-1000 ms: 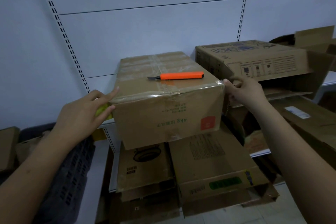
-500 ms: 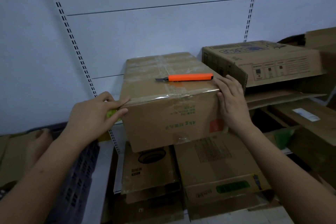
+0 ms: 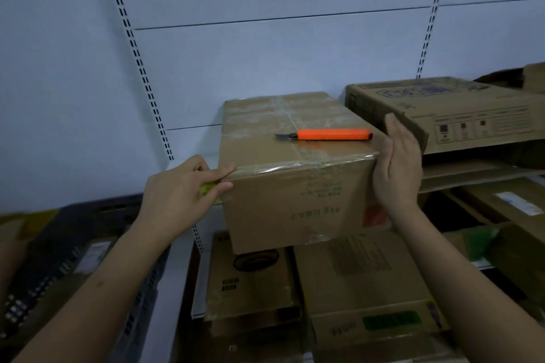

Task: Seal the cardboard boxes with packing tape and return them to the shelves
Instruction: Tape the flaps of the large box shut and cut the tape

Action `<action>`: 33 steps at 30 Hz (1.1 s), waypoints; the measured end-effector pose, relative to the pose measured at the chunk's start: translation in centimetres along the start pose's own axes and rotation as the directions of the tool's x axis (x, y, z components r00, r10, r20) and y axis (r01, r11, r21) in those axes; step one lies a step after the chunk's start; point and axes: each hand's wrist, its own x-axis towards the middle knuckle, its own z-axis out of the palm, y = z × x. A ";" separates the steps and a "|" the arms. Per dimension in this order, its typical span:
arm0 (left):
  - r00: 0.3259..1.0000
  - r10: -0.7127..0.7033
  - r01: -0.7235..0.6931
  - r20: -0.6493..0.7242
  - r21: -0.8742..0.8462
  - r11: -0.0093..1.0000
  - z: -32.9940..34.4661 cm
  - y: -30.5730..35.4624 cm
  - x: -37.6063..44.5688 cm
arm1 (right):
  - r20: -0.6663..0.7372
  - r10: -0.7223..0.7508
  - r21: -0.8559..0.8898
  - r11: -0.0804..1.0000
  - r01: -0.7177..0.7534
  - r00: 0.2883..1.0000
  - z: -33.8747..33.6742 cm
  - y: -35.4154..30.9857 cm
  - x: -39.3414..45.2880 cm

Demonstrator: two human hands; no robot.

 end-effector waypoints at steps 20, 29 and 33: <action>0.967 0.062 0.045 0.248 -0.405 0.913 -2.2 -1.9 -1.2 | 0.281 0.046 -0.344 0.937 0.056 0.959 1.4 -9.4 3.7; 0.950 0.025 0.078 0.311 -0.313 0.947 -2.3 -2.9 0.2 | 0.005 -0.197 -0.374 0.909 0.184 0.980 4.6 -12.1 -0.8; 0.928 0.050 0.079 0.370 -0.326 0.942 -2.3 -3.5 1.1 | 0.019 -0.173 -0.382 0.909 0.167 0.985 4.6 -12.0 -0.8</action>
